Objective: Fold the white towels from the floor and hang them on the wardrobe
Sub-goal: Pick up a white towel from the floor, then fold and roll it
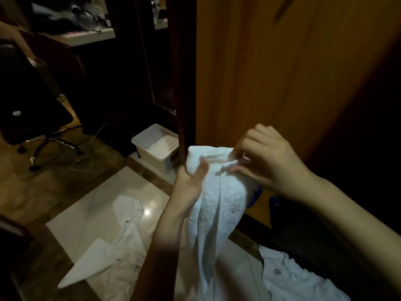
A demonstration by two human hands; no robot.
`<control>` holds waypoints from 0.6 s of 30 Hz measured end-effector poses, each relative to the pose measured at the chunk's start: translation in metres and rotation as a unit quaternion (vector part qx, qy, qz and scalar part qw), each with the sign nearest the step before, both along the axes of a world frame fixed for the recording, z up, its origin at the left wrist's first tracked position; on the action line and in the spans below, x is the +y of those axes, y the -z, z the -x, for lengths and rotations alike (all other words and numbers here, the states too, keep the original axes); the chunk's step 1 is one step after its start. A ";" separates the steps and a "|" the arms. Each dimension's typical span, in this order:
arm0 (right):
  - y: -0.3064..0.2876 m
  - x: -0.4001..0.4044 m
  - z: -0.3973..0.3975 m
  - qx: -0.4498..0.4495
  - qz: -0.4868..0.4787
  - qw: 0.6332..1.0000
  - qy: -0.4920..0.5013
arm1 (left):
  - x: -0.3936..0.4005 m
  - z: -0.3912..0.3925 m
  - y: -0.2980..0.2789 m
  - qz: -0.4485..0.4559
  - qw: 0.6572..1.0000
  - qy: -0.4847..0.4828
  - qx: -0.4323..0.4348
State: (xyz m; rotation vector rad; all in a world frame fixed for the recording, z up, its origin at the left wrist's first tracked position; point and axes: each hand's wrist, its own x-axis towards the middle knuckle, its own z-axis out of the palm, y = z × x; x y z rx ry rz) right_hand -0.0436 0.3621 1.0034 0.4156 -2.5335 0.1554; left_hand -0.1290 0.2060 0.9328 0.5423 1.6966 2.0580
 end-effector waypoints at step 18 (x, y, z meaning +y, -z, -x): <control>-0.004 -0.017 0.000 -0.090 0.212 0.972 0.039 | 0.008 -0.010 0.000 -0.001 0.995 -0.053 0.084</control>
